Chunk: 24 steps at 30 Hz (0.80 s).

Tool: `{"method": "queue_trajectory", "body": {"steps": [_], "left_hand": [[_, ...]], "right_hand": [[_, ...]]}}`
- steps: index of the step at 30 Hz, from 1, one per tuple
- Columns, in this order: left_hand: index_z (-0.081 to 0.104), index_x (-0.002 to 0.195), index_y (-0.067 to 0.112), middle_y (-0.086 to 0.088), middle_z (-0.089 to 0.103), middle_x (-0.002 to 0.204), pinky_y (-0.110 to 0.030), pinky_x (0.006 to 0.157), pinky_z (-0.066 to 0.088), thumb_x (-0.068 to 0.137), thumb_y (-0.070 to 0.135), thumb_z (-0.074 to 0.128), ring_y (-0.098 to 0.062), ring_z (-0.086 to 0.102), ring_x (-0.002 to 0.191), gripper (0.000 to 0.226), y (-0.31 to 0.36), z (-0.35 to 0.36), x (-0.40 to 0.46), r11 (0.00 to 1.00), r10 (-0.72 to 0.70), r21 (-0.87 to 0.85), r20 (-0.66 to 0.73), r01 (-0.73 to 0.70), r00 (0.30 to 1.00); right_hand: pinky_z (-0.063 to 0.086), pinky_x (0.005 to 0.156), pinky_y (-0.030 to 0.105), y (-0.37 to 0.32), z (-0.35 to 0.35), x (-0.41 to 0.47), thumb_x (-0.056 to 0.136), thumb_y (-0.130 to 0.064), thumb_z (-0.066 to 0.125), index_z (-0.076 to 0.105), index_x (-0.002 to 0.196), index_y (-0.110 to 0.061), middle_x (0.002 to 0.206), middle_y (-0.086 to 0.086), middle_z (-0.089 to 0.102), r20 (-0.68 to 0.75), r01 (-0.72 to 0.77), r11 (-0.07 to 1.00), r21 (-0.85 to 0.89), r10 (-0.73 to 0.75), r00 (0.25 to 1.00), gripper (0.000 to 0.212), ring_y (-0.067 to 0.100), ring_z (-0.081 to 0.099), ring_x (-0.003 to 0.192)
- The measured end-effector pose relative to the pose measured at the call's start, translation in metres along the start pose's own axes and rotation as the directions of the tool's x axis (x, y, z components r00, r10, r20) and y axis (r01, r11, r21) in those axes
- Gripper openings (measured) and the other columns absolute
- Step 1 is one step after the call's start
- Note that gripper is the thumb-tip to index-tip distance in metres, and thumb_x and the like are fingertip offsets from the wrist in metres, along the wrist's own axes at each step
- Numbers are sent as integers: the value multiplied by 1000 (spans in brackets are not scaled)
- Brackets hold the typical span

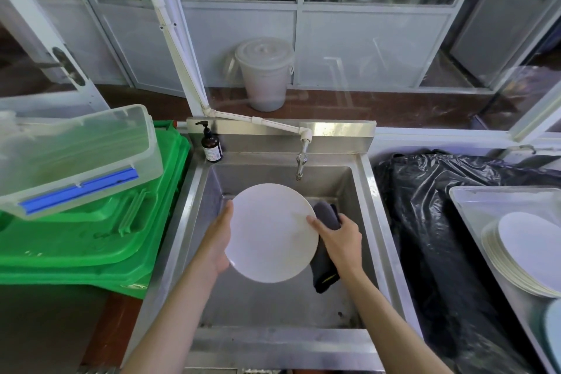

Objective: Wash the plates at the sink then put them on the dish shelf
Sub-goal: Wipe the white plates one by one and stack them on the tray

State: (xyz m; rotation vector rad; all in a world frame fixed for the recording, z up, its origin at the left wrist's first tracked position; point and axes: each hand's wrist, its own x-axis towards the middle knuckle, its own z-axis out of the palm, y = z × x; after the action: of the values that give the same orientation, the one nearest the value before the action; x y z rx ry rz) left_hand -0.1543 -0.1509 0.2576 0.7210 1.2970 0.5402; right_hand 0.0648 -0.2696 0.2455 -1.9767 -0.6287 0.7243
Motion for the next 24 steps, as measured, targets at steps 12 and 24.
{"method": "queue_trajectory", "body": {"steps": [12,24], "left_hand": [[76,112,25,-9,79,108,-59,99,55,100,58,57,-33,74,104,40,2,43,-20,981,184,56,-2,-184,983],[67,112,21,1,70,108,-35,83,55,103,53,54,-20,66,98,36,20,44,-25,957,253,-92,-194,-274,948]], "right_hand": [[44,112,24,-39,17,19,86,-4,67,73,129,-27,132,-12,71,240,868,402,-291,-848,473,49,-1,59,129],[41,112,25,19,42,-45,81,-17,77,69,136,-17,146,-5,62,104,769,574,-281,-778,619,56,6,54,138]]}}
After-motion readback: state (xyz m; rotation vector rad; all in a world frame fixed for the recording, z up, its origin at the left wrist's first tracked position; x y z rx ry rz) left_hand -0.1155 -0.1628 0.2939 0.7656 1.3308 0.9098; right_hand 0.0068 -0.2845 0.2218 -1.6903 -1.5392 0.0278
